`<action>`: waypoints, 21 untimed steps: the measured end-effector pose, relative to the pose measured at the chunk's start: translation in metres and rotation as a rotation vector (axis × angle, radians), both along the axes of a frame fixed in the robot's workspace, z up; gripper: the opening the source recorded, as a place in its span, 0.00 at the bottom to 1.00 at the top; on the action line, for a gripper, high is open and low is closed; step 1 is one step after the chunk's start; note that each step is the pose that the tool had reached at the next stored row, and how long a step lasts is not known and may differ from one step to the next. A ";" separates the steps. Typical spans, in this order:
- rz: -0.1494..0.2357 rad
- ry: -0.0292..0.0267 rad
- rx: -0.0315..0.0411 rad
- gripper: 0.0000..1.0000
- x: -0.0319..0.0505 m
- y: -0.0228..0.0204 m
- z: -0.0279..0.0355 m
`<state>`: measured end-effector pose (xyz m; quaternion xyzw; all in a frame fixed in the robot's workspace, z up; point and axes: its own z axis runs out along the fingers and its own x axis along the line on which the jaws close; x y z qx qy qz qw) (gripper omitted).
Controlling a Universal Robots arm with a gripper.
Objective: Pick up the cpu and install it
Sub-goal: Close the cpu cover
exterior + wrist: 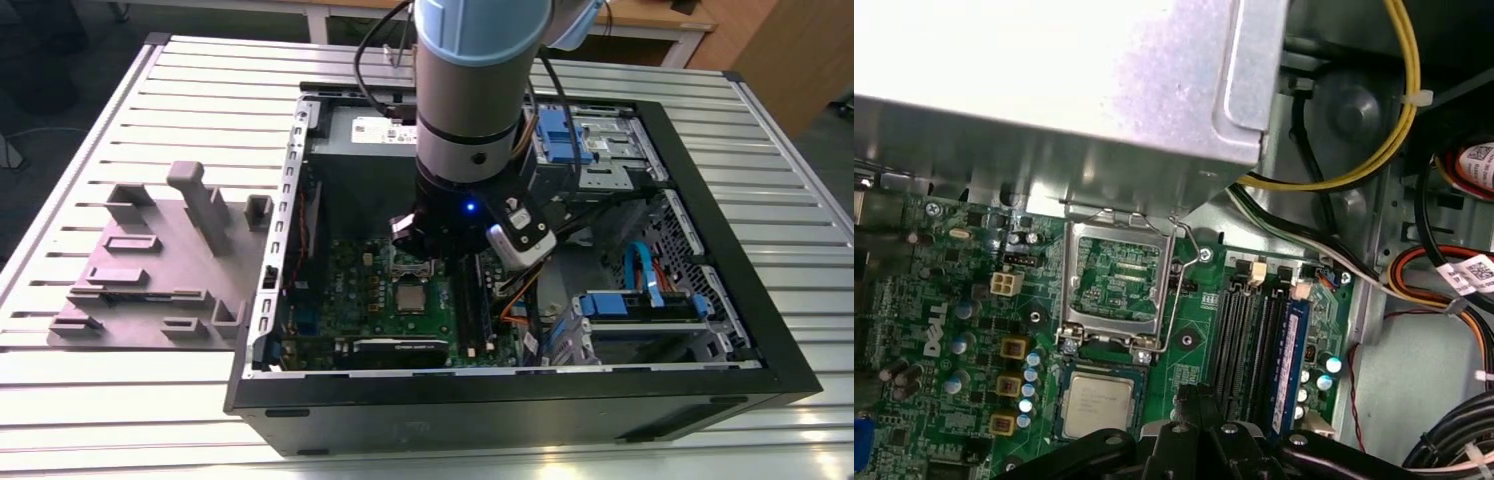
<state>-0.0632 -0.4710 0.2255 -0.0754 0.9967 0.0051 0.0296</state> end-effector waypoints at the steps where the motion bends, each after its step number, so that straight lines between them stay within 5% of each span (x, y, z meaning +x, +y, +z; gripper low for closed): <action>1: 0.001 0.0000 0.0000 0.10 0.0003 0.0000 0.0000; 21: 0.019 0.0000 -0.0002 0.10 0.0018 0.0011 0.0000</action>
